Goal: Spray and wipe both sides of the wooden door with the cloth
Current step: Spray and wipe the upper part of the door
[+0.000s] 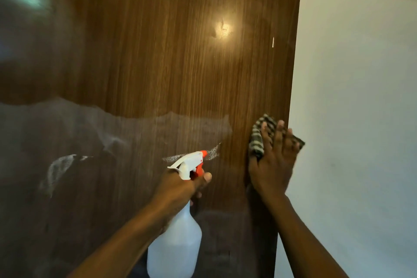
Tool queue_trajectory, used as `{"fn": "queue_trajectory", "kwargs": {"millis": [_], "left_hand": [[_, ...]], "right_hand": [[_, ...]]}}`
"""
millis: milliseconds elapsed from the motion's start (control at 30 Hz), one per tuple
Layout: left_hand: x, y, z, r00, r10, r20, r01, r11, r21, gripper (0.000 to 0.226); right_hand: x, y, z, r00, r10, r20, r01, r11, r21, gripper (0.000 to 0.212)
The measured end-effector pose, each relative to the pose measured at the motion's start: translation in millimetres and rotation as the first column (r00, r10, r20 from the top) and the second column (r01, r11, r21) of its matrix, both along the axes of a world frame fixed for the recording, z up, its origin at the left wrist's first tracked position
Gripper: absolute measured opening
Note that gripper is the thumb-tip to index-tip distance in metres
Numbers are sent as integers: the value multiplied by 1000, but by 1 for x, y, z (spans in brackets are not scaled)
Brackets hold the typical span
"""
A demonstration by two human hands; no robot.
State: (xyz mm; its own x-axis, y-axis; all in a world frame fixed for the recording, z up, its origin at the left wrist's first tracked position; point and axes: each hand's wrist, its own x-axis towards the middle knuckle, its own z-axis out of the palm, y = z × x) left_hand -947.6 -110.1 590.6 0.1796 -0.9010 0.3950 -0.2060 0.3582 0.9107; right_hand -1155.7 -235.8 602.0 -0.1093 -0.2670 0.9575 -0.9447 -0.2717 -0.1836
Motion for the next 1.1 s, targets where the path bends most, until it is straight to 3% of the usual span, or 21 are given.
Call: {"fn": "queue_trajectory", "kwargs": {"millis": [100,233,367,533,600,700,800,900,1000,1100], "left_hand": [[4,-1,10,999,-40,-29,38,998,-56,41],[14,2,11,999,11,-49,-15,995,-96,39],[34,10,4,992,112,-57,-116,991,-64,48],[61,11,-1,987,162,-11,-163,985,-53,59],[69,15,-2,990,137,-25,-138,989,-47,51],[85,18,-1,993,104,-55,-106,993,-49,37],[102,23,-2,994,97,-49,-100,993,-63,30],[125,27,-5,998,55,-41,-57,997,-57,32],[147,31,-4,999,-11,-35,9,999,-36,40],[163,32,0,984,-144,-108,142,990,-23,26]], "right_hand": [[33,-1,10,974,-19,-227,10,999,-39,71],[34,-3,-49,861,14,-509,-57,996,-70,68],[-9,0,-83,924,3,-382,-41,995,-90,63],[23,4,-23,998,-15,-69,14,1000,-26,69],[57,7,4,995,-18,-101,15,999,-34,71],[109,8,11,954,-21,-300,6,999,-51,73],[132,9,-27,867,-4,-498,-56,993,-105,73],[111,10,-65,842,0,-540,-72,991,-113,70],[89,12,-60,931,-37,-364,6,996,-84,67],[116,14,-17,989,-62,-138,56,997,-47,71]]}}
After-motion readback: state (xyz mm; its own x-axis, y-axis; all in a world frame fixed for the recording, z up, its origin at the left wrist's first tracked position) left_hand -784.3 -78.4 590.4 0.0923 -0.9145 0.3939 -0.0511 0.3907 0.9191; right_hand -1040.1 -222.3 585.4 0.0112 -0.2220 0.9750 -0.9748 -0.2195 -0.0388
